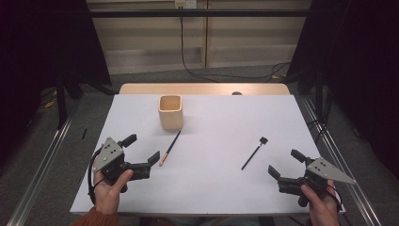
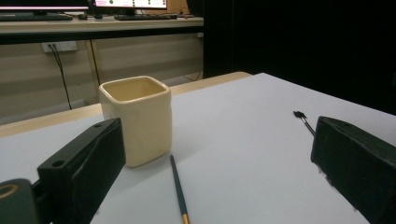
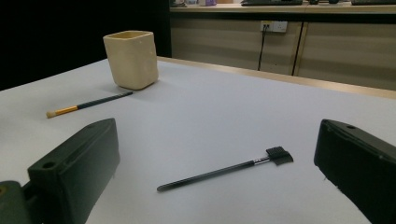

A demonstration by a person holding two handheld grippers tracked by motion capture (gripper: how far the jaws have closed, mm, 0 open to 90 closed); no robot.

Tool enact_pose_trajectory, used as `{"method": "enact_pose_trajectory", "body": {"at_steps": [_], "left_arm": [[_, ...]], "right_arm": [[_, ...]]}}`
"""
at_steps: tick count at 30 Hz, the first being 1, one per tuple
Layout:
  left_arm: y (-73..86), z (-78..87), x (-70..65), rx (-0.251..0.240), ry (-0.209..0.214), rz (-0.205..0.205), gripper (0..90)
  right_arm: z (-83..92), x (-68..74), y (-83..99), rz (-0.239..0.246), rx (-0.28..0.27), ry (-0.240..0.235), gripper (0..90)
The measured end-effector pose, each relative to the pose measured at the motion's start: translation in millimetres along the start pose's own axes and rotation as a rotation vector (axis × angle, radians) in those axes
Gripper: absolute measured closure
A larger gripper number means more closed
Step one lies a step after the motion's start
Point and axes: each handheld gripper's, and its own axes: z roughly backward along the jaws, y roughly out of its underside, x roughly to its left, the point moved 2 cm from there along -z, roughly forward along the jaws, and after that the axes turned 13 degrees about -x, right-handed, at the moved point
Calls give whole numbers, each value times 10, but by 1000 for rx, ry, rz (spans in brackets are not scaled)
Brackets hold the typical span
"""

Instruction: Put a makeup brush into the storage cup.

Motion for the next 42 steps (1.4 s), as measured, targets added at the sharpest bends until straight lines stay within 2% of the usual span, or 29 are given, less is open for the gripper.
{"method": "enact_pose_trajectory", "body": {"at_steps": [6,10,16,19,25,35,38,42], "left_arm": [[-26,-114,42,9,11,-5,29],[-64,-189,65,-4,-2,-28,27],[-161,-302,112,-21,-6,-34,25],[-169,-365,153,-16,-11,-34,23],[-166,-507,243,6,-28,-65,20],[-188,-668,310,-13,-35,-43,17],[-207,-727,316,-10,-33,-66,16],[-281,-803,314,-22,-17,-75,12]], "right_arm": [[2,-2,-3,-8,-4,1,0],[0,1,-3,-11,-4,-6,0],[-1,1,1,-10,0,-9,0],[-4,-1,5,-12,3,-12,0],[-11,-4,8,-17,4,-12,0],[-9,-4,9,-25,6,-16,0],[-7,-1,8,-21,6,-23,0],[-10,-7,10,-27,5,-17,0]]}}
